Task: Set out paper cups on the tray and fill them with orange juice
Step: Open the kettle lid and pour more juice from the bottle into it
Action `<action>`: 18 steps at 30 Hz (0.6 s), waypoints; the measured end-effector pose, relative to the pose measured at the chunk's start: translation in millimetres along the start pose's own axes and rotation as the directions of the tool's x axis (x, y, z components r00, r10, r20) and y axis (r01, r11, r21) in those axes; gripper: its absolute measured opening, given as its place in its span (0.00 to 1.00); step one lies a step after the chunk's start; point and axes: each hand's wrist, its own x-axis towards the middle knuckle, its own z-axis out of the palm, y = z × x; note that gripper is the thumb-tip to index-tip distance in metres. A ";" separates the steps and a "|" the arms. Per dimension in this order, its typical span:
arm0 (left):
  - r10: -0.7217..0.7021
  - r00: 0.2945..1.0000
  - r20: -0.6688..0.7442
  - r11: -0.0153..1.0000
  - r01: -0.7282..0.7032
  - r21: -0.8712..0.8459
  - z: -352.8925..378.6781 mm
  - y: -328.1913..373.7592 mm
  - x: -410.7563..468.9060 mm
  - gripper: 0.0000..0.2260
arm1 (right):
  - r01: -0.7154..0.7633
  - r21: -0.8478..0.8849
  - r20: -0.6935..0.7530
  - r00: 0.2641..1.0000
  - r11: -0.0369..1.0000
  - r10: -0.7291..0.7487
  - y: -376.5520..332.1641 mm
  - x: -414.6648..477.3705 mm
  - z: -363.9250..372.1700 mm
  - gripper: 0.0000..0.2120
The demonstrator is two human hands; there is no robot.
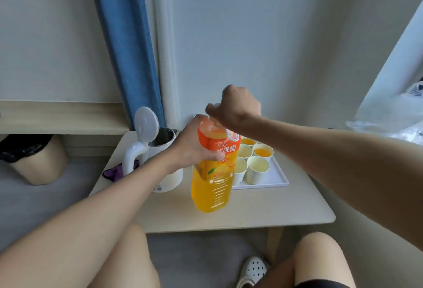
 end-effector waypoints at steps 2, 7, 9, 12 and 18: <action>0.010 0.998 0.060 1.000 -0.010 -0.005 -1.1 -3.7 -4.3 0.34 | -0.005 -0.006 0.027 1.000 1.000 0.005 0.8 -5.9 7.8 0.18; -0.006 0.989 0.147 1.000 0.006 0.002 0.8 -25.2 -6.3 0.36 | -0.003 -0.022 0.060 0.998 1.000 0.005 5.3 -17.7 26.2 0.19; -0.019 0.985 0.172 1.000 0.017 0.009 1.3 -36.3 -6.0 0.36 | 0.010 -0.027 0.065 0.998 1.000 -0.008 7.3 -21.5 33.7 0.20; -0.019 0.976 0.215 1.000 0.015 0.022 -1.1 -44.2 -3.3 0.37 | 0.149 -0.145 0.046 0.989 0.978 -0.143 8.8 -20.6 38.1 0.22; -0.023 0.983 0.182 0.997 0.035 -0.063 6.5 -35.6 11.2 0.28 | 0.480 -0.492 0.288 0.877 0.726 -0.385 1.1 -9.2 39.2 0.18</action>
